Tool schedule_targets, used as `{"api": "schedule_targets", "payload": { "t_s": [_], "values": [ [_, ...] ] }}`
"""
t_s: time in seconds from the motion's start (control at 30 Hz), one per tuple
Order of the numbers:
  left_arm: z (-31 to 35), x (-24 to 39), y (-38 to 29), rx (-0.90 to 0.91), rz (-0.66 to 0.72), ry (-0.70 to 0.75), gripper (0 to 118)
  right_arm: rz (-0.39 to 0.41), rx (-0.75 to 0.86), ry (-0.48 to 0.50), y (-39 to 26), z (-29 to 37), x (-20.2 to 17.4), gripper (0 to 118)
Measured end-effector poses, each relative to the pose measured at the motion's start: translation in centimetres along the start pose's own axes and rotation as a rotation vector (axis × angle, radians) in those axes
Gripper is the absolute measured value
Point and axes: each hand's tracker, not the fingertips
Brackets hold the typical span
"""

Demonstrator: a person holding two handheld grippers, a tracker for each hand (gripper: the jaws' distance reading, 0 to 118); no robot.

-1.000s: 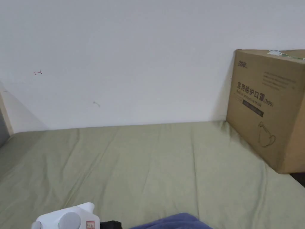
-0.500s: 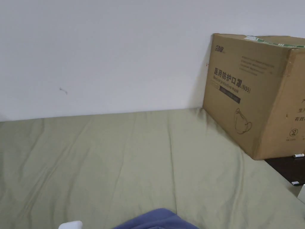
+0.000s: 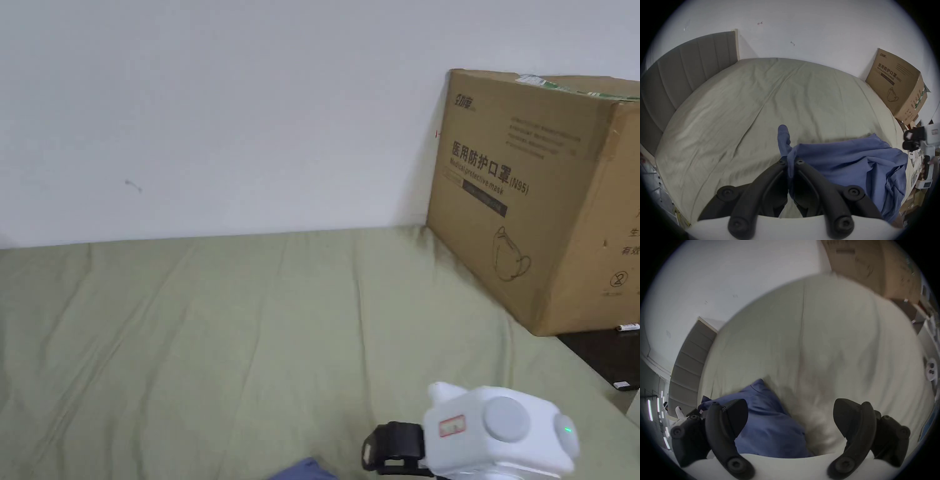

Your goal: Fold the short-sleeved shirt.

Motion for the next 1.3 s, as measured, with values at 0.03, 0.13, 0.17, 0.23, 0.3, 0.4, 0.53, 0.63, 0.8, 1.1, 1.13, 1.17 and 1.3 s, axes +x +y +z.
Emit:
{"api": "schedule_targets", "payload": {
  "t_s": [0.03, 0.13, 0.17, 0.23, 0.3, 0.4, 0.53, 0.63, 0.8, 1.1, 1.13, 1.17, 1.3],
  "values": [
    [0.0, -0.2, -0.1, 0.015, -0.018, 0.015, 4, 0.004, -0.073, 0.014, 0.4, -1.6, -0.4, 108],
    [-0.5, 0.0, -0.5, -0.008, -0.032, 0.022, 4, -0.005, -0.259, 0.026, 0.1, -5.7, -1.5, 108],
    [-0.5, -0.3, -0.5, -0.011, -0.032, 0.023, 4, -0.004, -0.303, 0.007, -0.4, -6.4, -1.9, 106],
    [-0.9, -0.3, -0.6, -0.022, -0.028, 0.020, 4, 0.150, -0.260, -0.056, -1.4, -5.9, -3.3, 95],
    [-1.0, -0.7, -0.6, -0.040, -0.021, 0.006, 4, 0.357, -0.240, -0.129, -2.2, -5.0, -4.6, 48],
    [-0.5, -0.2, -0.8, -0.053, -0.015, -0.035, 4, 0.327, -0.191, 0.006, -3.5, -2.1, -4.7, 18],
    [2.3, 0.3, -0.3, 0.017, -0.012, -0.053, 4, 0.274, -0.034, 0.047, -4.9, 3.0, -5.7, 18],
    [6.9, 0.3, 1.5, 0.126, 0.057, -0.123, 4, 0.302, 0.130, 0.141, -5.9, 8.7, -7.3, 18],
    [17.1, 2.1, 6.2, 0.403, -0.009, -0.222, 4, 0.380, 0.354, 0.189, -6.0, 18.8, -11.0, 18],
    [27.7, 6.6, 19.1, 0.687, -0.121, -0.199, 4, 0.424, 0.663, 0.194, 0.7, 31.7, -17.5, 18],
    [28.0, 7.0, 20.7, 0.716, -0.130, -0.165, 4, 0.423, 0.686, 0.196, 2.0, 32.4, -18.2, 18],
    [28.4, 7.3, 22.2, 0.749, -0.132, -0.146, 4, 0.429, 0.700, 0.180, 3.5, 33.0, -19.0, 18],
    [28.7, 8.1, 28.0, 0.852, -0.120, -0.065, 4, 0.413, 0.795, 0.129, 8.7, 34.1, -21.9, 18]
  ]
}}
